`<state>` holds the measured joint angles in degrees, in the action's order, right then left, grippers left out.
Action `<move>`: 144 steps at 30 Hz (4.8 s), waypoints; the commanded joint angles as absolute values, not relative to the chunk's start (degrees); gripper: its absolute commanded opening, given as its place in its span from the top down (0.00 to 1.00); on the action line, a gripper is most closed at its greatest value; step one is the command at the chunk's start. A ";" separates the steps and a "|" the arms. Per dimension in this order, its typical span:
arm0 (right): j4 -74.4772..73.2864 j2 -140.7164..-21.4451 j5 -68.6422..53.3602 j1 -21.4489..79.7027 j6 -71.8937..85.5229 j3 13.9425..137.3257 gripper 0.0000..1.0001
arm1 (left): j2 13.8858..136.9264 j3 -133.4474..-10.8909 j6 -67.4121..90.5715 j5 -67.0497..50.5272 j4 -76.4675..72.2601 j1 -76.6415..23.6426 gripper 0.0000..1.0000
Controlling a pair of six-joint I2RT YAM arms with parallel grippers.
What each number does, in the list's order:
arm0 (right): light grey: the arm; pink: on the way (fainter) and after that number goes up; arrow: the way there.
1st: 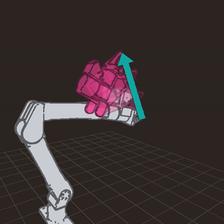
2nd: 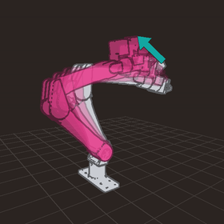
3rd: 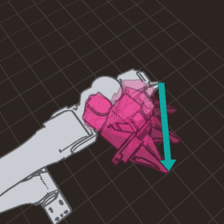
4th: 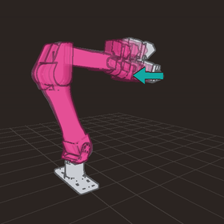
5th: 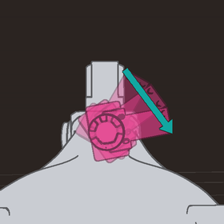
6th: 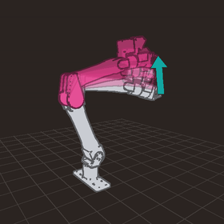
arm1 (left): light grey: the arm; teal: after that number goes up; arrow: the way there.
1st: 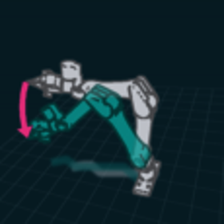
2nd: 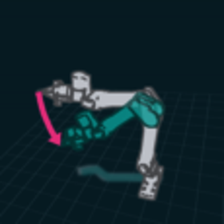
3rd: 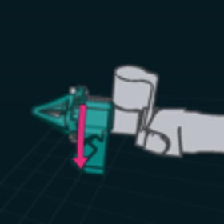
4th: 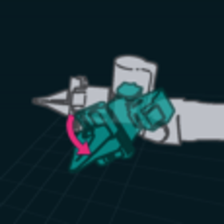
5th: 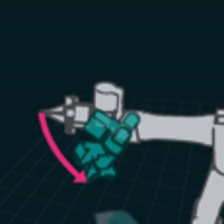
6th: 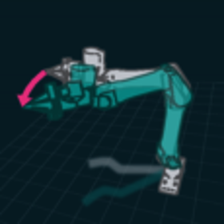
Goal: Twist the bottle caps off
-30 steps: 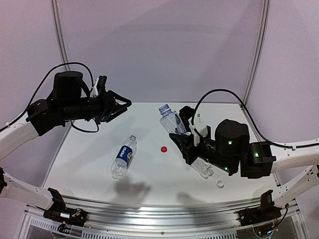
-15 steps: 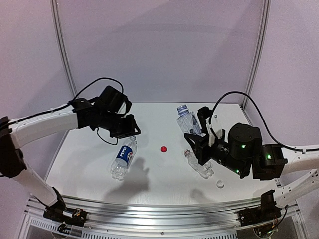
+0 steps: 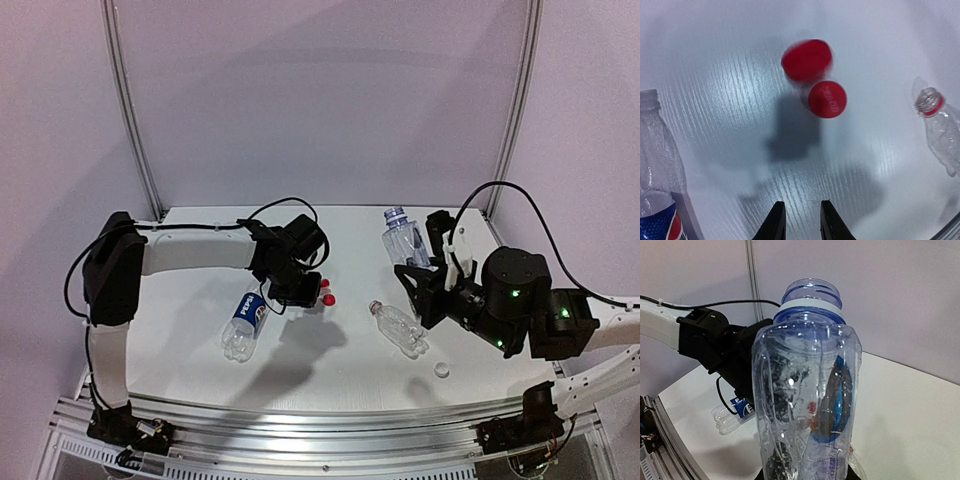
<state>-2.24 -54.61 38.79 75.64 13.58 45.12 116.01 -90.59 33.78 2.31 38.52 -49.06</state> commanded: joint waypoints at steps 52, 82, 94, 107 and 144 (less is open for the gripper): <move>5.76 -55.89 -0.60 68.26 10.24 43.72 1.00 | 78.14 -84.58 32.97 -38.26 27.82 -50.88 0.11; 8.04 -65.01 -5.75 68.14 9.64 49.86 1.00 | 83.48 -85.94 35.32 -42.77 29.86 -53.29 0.61; 6.84 -64.70 -2.45 68.20 11.38 49.76 0.21 | 83.29 -85.70 35.77 -40.92 28.74 -52.65 0.93; -7.24 -53.48 13.23 68.14 14.84 48.56 0.00 | 79.25 -88.12 30.92 -25.23 42.36 -40.38 0.96; -10.28 -47.18 30.28 68.20 37.96 39.09 0.00 | 64.79 -42.68 50.86 -25.27 26.64 1.76 0.47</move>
